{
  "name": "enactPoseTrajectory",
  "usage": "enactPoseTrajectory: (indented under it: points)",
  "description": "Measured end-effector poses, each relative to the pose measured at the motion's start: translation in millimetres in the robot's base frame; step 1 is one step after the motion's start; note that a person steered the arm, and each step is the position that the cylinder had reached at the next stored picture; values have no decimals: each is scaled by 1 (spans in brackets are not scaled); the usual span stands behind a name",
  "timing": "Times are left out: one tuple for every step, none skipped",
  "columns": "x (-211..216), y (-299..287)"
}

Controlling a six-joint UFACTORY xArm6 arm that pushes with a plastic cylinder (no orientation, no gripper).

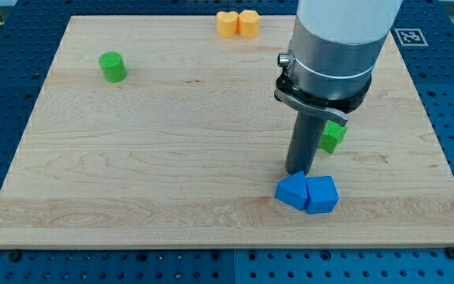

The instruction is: Push the green star towards the bottom of the red circle

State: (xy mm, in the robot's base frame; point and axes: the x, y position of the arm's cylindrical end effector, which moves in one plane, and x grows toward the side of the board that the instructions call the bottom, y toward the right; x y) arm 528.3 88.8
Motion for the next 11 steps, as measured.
enactPoseTrajectory:
  points:
    - [-16, -4]
    - [-23, 6]
    - [-31, 1]
    - [-41, -8]
    - [-41, -8]
    - [-41, -8]
    - [-41, 0]
    - [-41, 6]
    - [-43, 11]
    - [-43, 28]
    - [-43, 30]
